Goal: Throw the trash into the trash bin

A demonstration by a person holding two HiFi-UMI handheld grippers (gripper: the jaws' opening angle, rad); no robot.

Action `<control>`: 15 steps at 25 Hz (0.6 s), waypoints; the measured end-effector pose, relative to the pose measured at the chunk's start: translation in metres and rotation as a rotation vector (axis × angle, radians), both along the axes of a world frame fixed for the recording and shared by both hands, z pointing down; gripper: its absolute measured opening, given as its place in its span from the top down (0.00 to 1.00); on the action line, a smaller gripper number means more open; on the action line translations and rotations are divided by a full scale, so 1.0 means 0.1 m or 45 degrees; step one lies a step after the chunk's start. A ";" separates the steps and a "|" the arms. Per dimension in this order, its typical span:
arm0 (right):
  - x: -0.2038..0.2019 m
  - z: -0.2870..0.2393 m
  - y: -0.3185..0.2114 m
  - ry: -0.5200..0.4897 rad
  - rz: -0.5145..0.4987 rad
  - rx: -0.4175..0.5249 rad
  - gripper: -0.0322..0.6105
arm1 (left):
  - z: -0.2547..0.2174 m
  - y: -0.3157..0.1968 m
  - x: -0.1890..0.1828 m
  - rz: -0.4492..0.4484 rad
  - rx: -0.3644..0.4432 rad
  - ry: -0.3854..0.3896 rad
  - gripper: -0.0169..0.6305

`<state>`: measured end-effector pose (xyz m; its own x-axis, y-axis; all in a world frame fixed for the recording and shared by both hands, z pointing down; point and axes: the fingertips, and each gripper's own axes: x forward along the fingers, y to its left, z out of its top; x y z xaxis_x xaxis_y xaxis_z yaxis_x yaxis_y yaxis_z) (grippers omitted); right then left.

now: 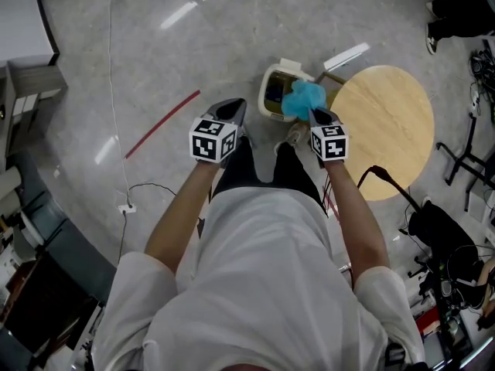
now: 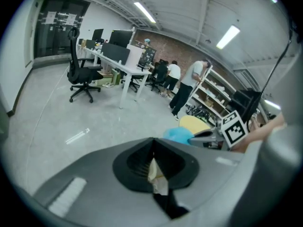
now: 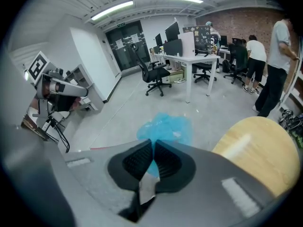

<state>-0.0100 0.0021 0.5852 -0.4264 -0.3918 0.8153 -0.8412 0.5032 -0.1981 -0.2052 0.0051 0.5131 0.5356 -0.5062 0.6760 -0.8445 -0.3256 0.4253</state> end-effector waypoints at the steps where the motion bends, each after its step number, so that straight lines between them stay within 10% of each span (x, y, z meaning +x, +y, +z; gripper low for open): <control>1: 0.00 0.04 0.00 0.001 0.002 -0.007 0.95 | 0.03 0.00 -0.02 -0.006 -0.005 -0.001 0.97; 15: -0.13 0.45 -0.07 0.003 -0.001 -0.093 0.95 | 0.40 -0.01 -0.11 -0.054 -0.090 0.023 0.97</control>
<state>-0.0235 -0.0053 0.6297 -0.4246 -0.3306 0.8428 -0.8413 0.4881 -0.2323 -0.2163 0.0044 0.5531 0.5273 -0.4797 0.7013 -0.8487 -0.2582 0.4616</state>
